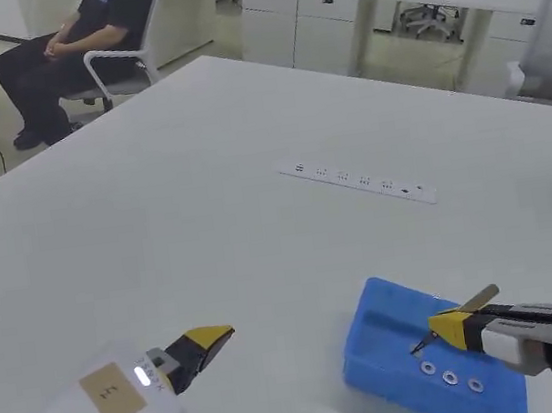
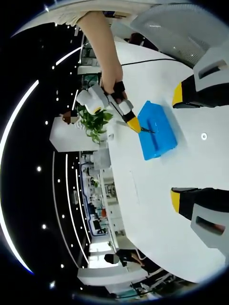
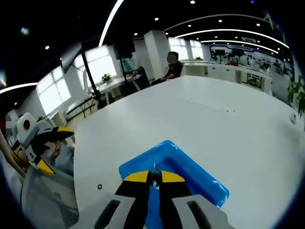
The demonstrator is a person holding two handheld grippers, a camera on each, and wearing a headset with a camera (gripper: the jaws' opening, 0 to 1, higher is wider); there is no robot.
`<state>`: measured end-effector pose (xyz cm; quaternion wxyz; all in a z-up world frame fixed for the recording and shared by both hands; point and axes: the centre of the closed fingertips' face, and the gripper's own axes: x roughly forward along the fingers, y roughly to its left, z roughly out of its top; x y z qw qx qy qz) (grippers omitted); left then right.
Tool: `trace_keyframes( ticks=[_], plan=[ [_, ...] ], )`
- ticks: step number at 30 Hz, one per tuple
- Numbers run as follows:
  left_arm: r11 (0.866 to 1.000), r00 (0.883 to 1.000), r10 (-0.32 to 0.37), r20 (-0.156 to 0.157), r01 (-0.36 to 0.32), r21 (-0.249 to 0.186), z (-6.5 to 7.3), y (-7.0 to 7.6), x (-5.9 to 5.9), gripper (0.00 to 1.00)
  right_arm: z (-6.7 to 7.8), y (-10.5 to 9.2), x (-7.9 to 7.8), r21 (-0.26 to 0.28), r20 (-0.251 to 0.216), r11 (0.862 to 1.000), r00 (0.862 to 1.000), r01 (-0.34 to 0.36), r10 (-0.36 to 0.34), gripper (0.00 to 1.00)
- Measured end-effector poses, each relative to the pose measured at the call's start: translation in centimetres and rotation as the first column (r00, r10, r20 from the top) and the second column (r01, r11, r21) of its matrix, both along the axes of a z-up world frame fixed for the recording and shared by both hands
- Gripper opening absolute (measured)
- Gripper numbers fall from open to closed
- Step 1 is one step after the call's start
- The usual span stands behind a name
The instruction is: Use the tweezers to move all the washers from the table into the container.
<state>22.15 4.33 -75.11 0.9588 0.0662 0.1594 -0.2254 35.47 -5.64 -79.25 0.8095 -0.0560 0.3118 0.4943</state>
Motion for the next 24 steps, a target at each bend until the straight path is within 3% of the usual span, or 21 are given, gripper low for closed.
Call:
trace_keyframes(
  ticks=[11,18,24],
  plan=[
    [1.0,1.0,-0.001,0.005,0.001,-0.009,0.1,0.0,0.0,0.69,-1.3,0.6,0.6,-0.077,0.009,0.996,0.999,-0.044,0.045,0.03],
    [1.0,1.0,-0.005,0.004,0.005,-0.018,0.2,-0.2,0.0,0.7,-2.2,1.2,0.2,-0.146,0.025,0.984,0.994,-0.104,0.109,0.03],
    [1.0,1.0,-0.002,-0.001,0.002,-0.01,0.1,-0.2,0.0,0.74,-2.8,1.2,0.9,-0.161,0.027,0.979,0.991,-0.123,0.129,0.03]
  ],
)
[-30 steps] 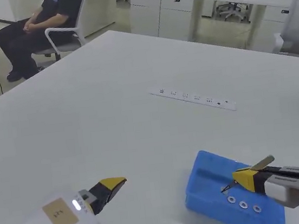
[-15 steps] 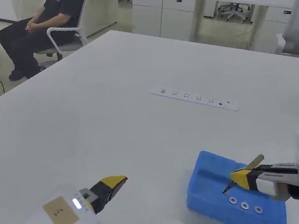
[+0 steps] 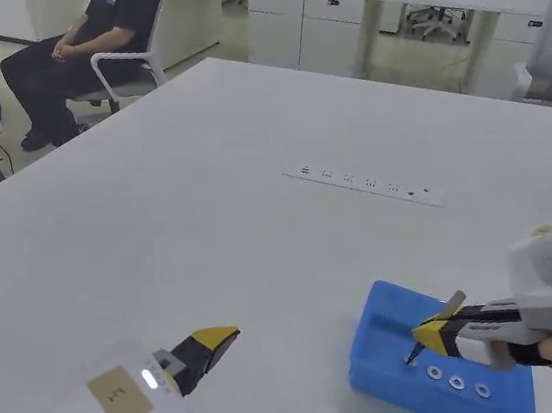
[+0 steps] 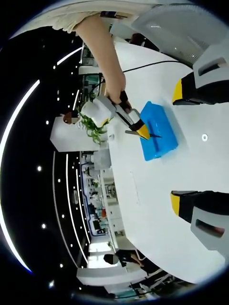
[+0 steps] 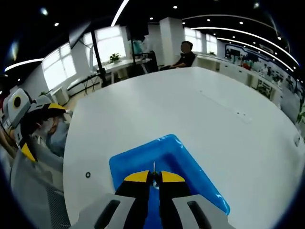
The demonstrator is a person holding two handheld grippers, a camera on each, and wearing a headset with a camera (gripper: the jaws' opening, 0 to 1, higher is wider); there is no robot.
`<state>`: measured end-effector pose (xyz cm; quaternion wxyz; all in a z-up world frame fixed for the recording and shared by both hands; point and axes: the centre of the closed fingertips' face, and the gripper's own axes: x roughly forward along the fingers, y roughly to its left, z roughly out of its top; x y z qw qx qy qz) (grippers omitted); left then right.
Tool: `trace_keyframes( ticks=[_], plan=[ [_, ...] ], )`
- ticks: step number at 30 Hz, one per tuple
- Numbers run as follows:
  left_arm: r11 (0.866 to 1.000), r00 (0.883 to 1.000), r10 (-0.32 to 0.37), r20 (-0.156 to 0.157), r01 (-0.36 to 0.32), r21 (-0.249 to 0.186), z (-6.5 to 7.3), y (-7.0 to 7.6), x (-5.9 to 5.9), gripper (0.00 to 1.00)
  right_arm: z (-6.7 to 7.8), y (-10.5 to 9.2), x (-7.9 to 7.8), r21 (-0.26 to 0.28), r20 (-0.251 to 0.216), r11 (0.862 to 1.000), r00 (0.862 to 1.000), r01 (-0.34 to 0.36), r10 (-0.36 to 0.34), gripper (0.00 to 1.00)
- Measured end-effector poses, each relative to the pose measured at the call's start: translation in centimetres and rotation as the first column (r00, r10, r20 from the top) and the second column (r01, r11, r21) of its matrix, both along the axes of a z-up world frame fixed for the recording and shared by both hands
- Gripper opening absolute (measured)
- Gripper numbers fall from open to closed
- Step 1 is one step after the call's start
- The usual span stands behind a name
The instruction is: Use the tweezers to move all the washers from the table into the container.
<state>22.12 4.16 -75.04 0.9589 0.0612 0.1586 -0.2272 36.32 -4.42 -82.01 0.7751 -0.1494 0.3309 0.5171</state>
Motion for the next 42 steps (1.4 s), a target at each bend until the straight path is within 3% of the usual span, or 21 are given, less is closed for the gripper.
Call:
trace_keyframes(
  ticks=[10,20,26,34,38,42],
  plan=[
    [0.999,1.0,-0.006,0.007,0.006,-0.038,0.3,-0.3,0.0,0.77,-0.1,-0.3,0.2,-0.021,0.012,1.0,1.0,-0.008,0.008,0.03],
    [0.997,1.0,0.002,0.02,-0.001,-0.075,0.8,-0.3,0.1,0.78,1.7,-0.3,-0.2,0.015,0.045,1.0,0.999,-0.016,0.015,0.03],
    [0.996,1.0,-0.002,0.024,0.004,-0.087,0.9,-0.4,0.1,0.78,4.0,0.0,-1.3,0.05,0.089,0.998,0.996,-0.028,0.024,0.03],
    [0.996,1.0,-0.01,0.018,0.012,-0.086,0.7,-0.6,0.0,0.78,6.8,1.5,-4.4,0.11,0.114,0.991,0.991,-0.078,0.066,0.03],
    [0.996,1.0,-0.014,0.019,0.015,-0.085,0.8,-0.7,0.0,0.78,6.9,2.3,-5.7,0.123,0.1,0.986,0.99,-0.109,0.097,0.03],
    [0.996,1.0,-0.015,0.019,0.016,-0.087,0.8,-0.6,0.0,0.78,6.1,3.2,-6.9,0.106,0.088,0.981,0.984,-0.163,0.154,0.03]
  ],
)
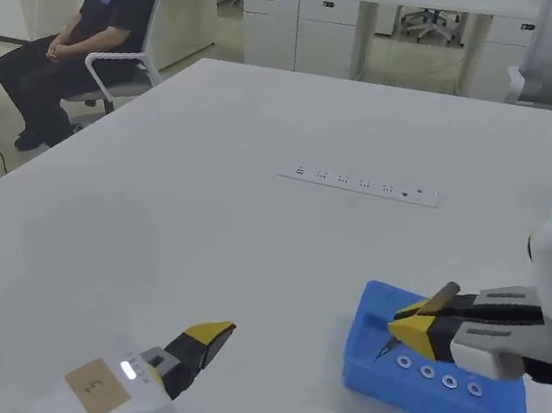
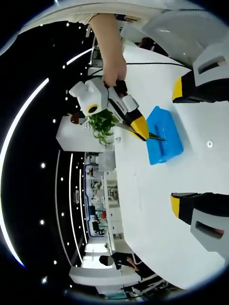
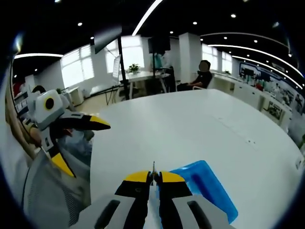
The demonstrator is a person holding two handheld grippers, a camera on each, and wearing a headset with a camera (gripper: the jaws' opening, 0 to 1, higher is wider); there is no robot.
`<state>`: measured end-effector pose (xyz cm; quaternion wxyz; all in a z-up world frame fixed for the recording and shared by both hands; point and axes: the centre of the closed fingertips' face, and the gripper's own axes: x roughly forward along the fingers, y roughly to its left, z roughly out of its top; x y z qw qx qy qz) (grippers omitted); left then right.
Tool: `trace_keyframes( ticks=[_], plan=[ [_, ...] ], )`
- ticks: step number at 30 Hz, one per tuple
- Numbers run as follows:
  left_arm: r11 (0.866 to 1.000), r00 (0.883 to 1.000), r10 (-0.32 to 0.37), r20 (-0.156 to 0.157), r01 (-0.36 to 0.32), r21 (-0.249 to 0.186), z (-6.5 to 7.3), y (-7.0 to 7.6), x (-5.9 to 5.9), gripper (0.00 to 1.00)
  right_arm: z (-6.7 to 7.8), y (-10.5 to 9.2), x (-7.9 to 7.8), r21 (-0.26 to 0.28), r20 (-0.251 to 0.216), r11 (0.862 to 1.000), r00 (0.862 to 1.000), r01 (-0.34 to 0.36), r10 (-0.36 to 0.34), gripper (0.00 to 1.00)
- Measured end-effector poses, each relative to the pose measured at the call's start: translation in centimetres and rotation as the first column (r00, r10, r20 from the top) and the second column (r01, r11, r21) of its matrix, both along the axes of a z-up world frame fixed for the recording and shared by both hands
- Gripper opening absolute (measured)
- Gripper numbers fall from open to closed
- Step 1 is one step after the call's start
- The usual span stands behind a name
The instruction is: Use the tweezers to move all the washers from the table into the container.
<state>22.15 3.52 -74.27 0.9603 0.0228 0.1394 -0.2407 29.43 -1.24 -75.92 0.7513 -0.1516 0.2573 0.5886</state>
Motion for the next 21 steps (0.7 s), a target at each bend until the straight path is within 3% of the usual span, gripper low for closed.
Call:
trace_keyframes(
  ticks=[13,17,21],
  plan=[
    [1.0,1.0,-0.002,0.0,0.002,-0.006,0.0,0.1,0.0,0.78,-1.9,2.2,-2.2,0.02,-0.109,0.998,0.992,-0.067,0.069,0.03],
    [1.0,1.0,-0.002,0.0,0.002,-0.005,0.0,0.1,0.0,0.78,-2.8,2.8,-3.1,0.031,-0.173,0.997,0.982,-0.072,0.076,0.03],
    [1.0,1.0,-0.003,0.0,0.003,-0.006,0.0,0.1,0.0,0.77,-3.7,3.2,-3.8,0.021,-0.195,0.996,0.977,-0.082,0.085,0.03]
  ],
)
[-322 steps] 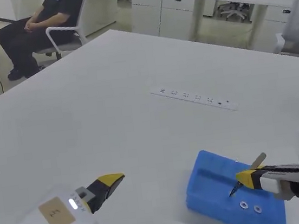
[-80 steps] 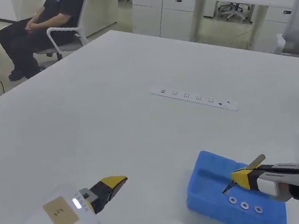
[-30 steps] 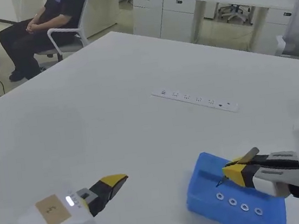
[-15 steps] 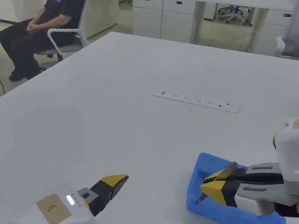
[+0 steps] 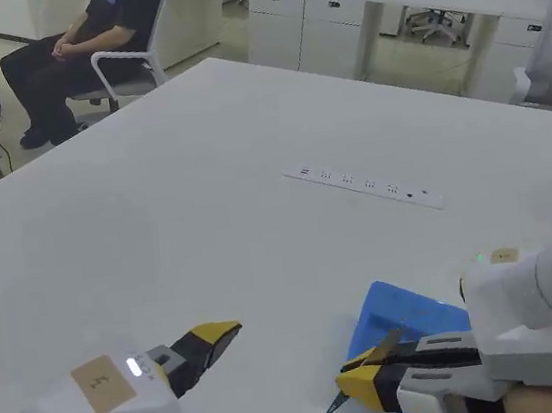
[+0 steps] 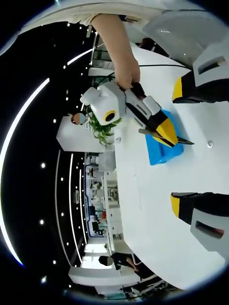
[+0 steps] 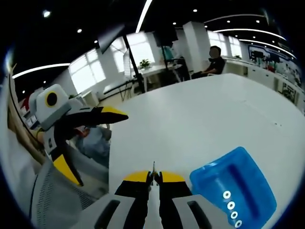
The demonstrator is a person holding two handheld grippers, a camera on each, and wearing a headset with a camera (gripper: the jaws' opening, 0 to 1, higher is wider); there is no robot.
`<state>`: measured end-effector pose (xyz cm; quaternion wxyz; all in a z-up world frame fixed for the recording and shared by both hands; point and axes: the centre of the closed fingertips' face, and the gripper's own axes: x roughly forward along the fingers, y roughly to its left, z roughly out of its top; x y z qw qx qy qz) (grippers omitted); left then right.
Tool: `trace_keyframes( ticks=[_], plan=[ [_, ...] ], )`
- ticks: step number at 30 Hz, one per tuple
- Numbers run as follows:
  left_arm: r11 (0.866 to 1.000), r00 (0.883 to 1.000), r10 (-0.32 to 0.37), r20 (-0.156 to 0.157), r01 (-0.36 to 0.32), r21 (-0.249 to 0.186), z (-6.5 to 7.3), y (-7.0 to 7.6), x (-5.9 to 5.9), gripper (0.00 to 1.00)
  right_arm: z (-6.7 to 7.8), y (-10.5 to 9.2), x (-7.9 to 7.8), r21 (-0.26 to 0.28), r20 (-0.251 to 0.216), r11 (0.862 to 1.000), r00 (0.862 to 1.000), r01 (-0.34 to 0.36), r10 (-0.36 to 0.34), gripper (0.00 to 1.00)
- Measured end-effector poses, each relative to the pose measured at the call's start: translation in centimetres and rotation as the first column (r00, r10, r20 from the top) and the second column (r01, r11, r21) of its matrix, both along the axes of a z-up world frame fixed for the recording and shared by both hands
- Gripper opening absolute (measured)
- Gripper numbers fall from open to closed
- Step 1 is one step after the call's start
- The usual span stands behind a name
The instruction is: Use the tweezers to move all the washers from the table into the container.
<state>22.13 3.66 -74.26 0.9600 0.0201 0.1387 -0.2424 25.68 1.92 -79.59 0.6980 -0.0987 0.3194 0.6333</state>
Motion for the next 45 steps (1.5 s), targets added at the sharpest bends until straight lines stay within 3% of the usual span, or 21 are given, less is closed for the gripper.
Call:
trace_keyframes(
  ticks=[16,26,35,39,42,43,45],
  plan=[
    [1.0,1.0,0.0,-0.003,0.0,0.004,-0.1,0.0,0.0,0.77,-3.1,1.1,-2.1,-0.068,-0.04,0.995,0.996,-0.079,0.076,0.03],
    [1.0,1.0,-0.002,-0.007,0.002,0.009,-0.2,-0.1,0.0,0.77,-3.4,1.5,-2.7,-0.083,-0.03,0.989,0.993,-0.119,0.117,0.03],
    [1.0,1.0,-0.007,-0.009,0.007,0.012,-0.2,-0.2,-0.1,0.77,-3.5,1.5,-3.4,-0.122,0.043,0.975,0.981,-0.184,0.191,0.03],
    [1.0,1.0,-0.012,-0.009,0.012,0.016,-0.2,-0.3,-0.1,0.77,-3.5,1.6,-4.2,-0.141,0.123,0.959,0.957,-0.247,0.264,0.03],
    [1.0,1.0,-0.013,-0.009,0.014,0.014,-0.2,-0.3,-0.1,0.77,-3.6,1.7,-4.7,-0.162,0.208,0.939,0.919,-0.304,0.334,0.03],
    [1.0,1.0,-0.014,-0.009,0.014,0.014,-0.2,-0.3,-0.1,0.77,-3.6,1.7,-5.0,-0.168,0.215,0.935,0.914,-0.312,0.344,0.03],
    [1.0,1.0,-0.017,-0.01,0.017,0.016,-0.2,-0.4,-0.2,0.77,-3.6,1.7,-4.9,-0.163,0.212,0.939,0.919,-0.304,0.334,0.03]
  ],
)
